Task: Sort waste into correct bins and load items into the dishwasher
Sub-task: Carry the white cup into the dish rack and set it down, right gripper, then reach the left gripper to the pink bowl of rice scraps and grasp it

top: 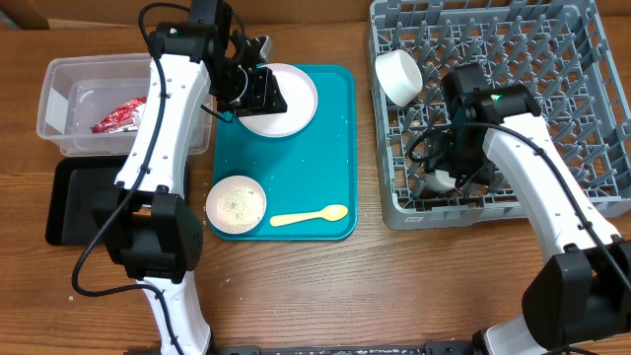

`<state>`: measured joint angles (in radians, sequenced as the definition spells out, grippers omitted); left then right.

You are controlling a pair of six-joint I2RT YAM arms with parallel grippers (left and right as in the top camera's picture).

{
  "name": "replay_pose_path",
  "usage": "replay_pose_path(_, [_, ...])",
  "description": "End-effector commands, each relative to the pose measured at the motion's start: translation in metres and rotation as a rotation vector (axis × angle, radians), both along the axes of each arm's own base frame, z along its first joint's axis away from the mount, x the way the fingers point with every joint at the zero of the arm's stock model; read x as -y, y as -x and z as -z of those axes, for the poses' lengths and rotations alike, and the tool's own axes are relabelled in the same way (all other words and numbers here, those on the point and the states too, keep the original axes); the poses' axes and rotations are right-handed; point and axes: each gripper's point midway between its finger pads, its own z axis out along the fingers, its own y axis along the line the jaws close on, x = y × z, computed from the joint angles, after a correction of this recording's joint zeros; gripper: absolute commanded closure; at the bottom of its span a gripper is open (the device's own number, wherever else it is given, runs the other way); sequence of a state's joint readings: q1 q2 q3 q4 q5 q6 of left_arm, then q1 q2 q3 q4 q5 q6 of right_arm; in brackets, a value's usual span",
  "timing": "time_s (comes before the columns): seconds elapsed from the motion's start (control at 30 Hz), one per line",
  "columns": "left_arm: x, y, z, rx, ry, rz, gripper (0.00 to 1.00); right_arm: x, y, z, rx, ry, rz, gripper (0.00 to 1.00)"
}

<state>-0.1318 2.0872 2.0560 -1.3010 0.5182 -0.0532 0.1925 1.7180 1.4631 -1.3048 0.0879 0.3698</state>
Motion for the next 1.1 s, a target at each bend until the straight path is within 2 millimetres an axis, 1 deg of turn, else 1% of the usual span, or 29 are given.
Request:
replay_pose_path(0.0, [0.005,0.001,-0.013,0.033,0.001,0.007,0.65,-0.002,-0.007,-0.010,0.036,-0.009,-0.005,0.13])
replay_pose_path(0.1, [0.001,0.003,-0.019,0.028,0.000,0.000,0.66,-0.005,-0.017,-0.031,0.081,-0.020,-0.005,0.13])
replay_pose_path(0.17, [-0.002,0.006,-0.027,0.023,-0.003,-0.001,0.69,-0.006,-0.022,-0.048,0.112,-0.026,-0.006,0.13])
replay_pose_path(0.2, [-0.005,0.010,-0.034,0.023,-0.010,0.006,0.71,-0.006,-0.025,-0.059,0.135,-0.030,-0.006,0.13])
replay_pose_path(0.27, [-0.014,0.016,-0.047,0.022,-0.054,-0.001,0.72,-0.007,-0.029,-0.074,0.166,-0.038,-0.007,0.13])
replay_pose_path(0.33, [-0.028,0.027,-0.061,0.018,-0.134,-0.018,0.72,-0.014,-0.031,-0.087,0.185,-0.071,-0.029,0.13])
replay_pose_path(0.4, [-0.039,0.040,-0.072,0.010,-0.204,-0.029,0.72,-0.025,-0.031,-0.090,0.188,-0.128,-0.054,0.13])
replay_pose_path(0.43, [-0.043,0.042,-0.076,0.025,-0.231,-0.033,0.73,-0.030,-0.030,-0.090,0.184,-0.156,-0.061,0.13])
replay_pose_path(0.47, [-0.044,0.045,-0.080,0.035,-0.243,-0.034,0.70,-0.035,-0.029,-0.090,0.179,-0.177,-0.073,0.13])
replay_pose_path(0.5, [-0.042,0.052,-0.085,0.044,-0.250,-0.026,0.65,-0.048,-0.027,-0.088,0.173,-0.209,-0.112,0.13])
replay_pose_path(0.57, [-0.042,0.060,-0.088,0.043,-0.262,-0.033,0.64,-0.066,-0.026,-0.086,0.176,-0.246,-0.156,0.13])
replay_pose_path(0.63, [-0.046,0.066,-0.089,0.032,-0.277,-0.060,0.64,-0.089,-0.025,-0.084,0.186,-0.285,-0.211,0.13])
replay_pose_path(0.73, [-0.057,0.077,-0.088,0.016,-0.324,-0.101,0.64,-0.117,-0.023,-0.083,0.202,-0.331,-0.275,0.14])
replay_pose_path(0.8, [-0.061,0.087,-0.086,0.001,-0.339,-0.104,0.63,-0.129,-0.024,-0.084,0.217,-0.340,-0.305,0.14])
replay_pose_path(0.87, [-0.061,0.097,-0.079,-0.035,-0.339,-0.098,0.63,-0.136,-0.027,-0.086,0.239,-0.348,-0.322,0.14])
replay_pose_path(0.97, [-0.054,0.114,-0.056,-0.125,-0.345,-0.072,0.64,-0.140,-0.032,-0.089,0.265,-0.360,-0.310,0.14])
replay_pose_path(1.07, [-0.041,0.122,-0.022,-0.199,-0.359,-0.055,0.66,-0.137,-0.036,-0.089,0.273,-0.360,-0.297,0.14])
